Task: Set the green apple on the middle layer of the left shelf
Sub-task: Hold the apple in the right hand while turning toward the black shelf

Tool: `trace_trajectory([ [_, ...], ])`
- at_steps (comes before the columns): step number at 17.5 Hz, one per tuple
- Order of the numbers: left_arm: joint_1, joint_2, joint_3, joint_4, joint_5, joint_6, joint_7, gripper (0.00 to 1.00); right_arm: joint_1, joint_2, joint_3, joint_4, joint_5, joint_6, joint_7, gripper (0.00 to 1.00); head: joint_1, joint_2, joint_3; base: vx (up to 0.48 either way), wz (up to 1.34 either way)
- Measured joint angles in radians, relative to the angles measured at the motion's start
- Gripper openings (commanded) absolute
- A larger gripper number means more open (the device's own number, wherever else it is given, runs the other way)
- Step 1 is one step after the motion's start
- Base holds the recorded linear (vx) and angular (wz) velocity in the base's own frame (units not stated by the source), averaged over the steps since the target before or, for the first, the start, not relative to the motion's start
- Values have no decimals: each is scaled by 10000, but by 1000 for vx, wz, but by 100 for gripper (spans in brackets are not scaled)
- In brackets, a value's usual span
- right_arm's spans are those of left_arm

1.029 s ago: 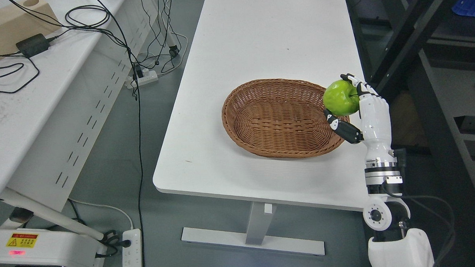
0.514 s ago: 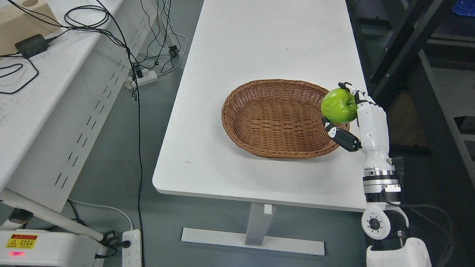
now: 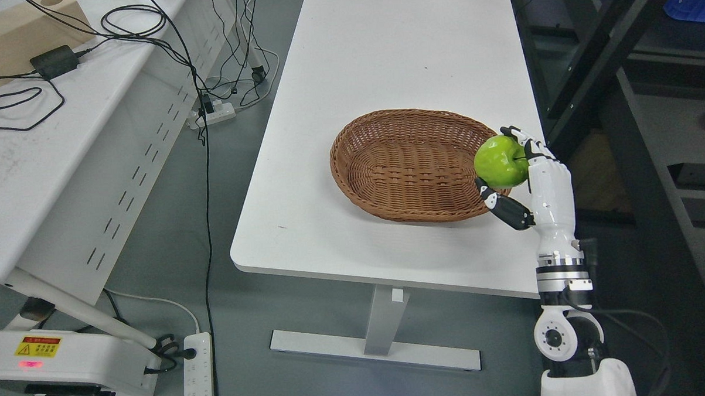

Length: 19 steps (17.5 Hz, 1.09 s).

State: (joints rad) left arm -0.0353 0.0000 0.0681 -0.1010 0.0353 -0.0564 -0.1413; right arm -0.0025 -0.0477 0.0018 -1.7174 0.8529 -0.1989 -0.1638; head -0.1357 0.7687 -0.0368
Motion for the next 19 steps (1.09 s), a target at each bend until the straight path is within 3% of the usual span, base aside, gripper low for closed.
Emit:
trace_trajectory([
  [19, 1, 0, 5, 0, 0, 0, 0, 100, 25, 262, -17, -34, 0, -147, 0, 0, 0, 0, 0, -190, -75],
])
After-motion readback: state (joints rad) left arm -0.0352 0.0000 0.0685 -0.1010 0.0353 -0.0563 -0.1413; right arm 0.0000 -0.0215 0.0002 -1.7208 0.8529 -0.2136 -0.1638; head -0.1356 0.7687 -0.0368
